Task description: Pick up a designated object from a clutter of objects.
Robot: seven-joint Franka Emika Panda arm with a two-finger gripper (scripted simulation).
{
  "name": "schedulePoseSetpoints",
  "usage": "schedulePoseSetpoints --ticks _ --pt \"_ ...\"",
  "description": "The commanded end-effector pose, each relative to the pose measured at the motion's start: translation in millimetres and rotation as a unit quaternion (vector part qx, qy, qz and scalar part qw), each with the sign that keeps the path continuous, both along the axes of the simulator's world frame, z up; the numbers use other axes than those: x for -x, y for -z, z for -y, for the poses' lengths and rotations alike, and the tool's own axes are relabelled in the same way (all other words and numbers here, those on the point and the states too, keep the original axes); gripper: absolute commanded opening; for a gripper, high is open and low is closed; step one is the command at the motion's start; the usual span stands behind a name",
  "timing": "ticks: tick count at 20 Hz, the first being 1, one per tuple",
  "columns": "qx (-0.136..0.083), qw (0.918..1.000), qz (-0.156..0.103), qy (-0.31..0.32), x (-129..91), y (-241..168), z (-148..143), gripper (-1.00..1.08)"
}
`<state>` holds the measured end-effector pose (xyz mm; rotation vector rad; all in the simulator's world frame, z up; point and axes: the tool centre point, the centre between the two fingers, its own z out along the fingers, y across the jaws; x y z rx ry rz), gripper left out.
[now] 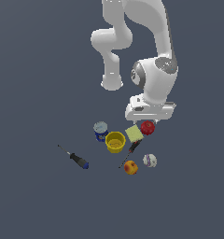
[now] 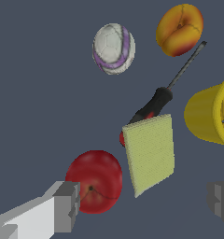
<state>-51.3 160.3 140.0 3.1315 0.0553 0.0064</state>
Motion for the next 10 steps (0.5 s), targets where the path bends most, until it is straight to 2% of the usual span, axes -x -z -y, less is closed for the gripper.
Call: schedulePoseSetpoints --ticks 1,10 --pt "-0.001 1.0 0.0 -0.004 11 16 -14 1.0" --pt "-0.005 0.9999 -0.002 -0.012 35 43 -39 1.0"
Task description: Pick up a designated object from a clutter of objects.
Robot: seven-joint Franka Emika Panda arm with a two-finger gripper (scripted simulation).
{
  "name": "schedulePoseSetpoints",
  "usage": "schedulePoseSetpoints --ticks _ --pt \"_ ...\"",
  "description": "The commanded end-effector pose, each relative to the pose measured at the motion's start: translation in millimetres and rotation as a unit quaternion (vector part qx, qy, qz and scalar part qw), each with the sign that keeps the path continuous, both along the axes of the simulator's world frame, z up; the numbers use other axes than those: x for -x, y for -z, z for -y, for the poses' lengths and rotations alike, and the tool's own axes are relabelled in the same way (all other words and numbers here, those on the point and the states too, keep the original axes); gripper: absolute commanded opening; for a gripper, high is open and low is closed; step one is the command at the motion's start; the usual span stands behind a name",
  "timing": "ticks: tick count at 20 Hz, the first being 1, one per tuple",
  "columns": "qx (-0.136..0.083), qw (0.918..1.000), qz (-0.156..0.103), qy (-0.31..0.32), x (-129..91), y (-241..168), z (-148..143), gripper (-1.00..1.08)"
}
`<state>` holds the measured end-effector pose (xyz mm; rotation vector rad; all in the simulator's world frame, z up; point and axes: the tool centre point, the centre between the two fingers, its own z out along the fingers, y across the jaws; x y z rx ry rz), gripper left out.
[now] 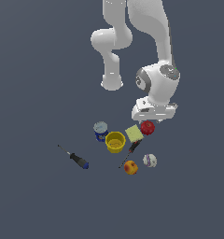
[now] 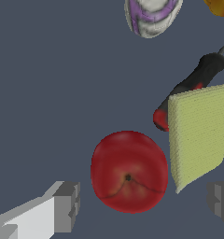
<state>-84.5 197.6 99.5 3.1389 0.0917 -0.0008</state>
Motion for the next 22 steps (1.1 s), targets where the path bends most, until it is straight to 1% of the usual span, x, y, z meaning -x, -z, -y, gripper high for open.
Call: schedulePoseSetpoints --ticks 1,7,16,22 --pt "-0.001 1.0 0.0 -0.001 3 3 -3 1.0" --pt "0.0 1.0 0.0 -0.001 3 7 -2 1.0" --pt "-0.001 1.0 0.0 -0.001 4 44 -3 1.0" --pt "-0.001 1.0 0.0 -0.001 4 53 -3 1.0"
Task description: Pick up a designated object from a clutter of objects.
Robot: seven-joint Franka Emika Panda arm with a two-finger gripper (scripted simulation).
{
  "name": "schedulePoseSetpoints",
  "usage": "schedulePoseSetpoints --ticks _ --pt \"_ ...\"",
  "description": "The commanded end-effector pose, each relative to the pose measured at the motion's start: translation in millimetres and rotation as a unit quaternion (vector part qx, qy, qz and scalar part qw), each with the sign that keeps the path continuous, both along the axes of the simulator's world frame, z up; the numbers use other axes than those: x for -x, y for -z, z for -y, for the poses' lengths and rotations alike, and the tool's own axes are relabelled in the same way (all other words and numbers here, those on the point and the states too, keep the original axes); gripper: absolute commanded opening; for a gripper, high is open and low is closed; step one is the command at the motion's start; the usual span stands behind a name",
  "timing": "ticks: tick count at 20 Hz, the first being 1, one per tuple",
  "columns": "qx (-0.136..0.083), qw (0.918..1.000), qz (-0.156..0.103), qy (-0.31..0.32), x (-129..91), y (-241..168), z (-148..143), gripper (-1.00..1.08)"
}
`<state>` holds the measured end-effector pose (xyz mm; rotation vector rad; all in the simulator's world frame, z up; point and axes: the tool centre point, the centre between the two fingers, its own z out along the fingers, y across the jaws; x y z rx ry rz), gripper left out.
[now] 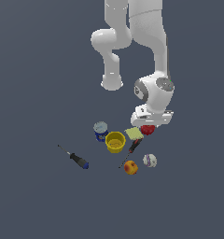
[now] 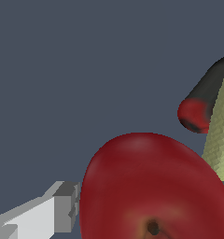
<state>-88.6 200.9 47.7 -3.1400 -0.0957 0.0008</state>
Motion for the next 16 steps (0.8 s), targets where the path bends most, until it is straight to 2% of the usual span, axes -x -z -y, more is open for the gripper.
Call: schedulePoseSetpoints --ticks 1,16 --pt "0.0 1.0 0.0 0.001 -0.4 1.7 0.5 -1.0" --pt "0.0 1.0 0.001 0.0 0.0 -4.2 5.3 -1.0"
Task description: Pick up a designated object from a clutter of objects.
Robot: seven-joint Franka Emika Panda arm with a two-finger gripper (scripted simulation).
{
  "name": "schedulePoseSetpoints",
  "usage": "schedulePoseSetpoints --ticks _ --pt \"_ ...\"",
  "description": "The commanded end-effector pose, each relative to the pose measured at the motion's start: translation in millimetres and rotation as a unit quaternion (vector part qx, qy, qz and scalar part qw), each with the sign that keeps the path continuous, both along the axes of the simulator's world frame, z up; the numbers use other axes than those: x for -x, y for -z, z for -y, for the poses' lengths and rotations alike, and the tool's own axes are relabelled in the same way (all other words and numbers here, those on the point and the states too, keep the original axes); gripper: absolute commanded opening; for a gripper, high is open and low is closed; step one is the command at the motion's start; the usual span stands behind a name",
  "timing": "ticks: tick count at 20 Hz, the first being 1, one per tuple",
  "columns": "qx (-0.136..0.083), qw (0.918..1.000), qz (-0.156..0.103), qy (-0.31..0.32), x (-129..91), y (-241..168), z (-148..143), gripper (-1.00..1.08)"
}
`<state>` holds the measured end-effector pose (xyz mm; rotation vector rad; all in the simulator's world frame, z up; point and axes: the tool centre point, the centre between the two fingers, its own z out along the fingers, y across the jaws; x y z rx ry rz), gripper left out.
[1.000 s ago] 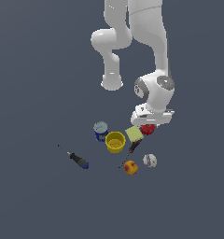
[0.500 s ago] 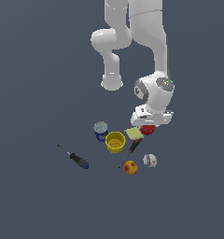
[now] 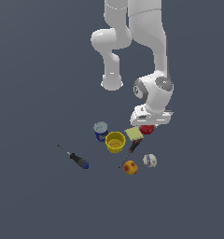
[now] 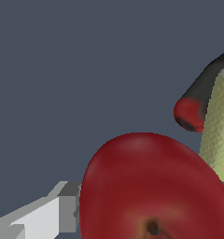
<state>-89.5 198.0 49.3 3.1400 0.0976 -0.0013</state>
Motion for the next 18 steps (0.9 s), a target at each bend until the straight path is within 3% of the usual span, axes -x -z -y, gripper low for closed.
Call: schedulePoseSetpoints --ticks 1,9,18 --pt "0.0 1.0 0.001 0.0 -1 -5 5 -1.0" --pt "0.0 1.0 0.001 0.0 0 -32 41 -1.0" --pt "-0.002 1.0 0.001 0.0 1 -87 111 -1.0"
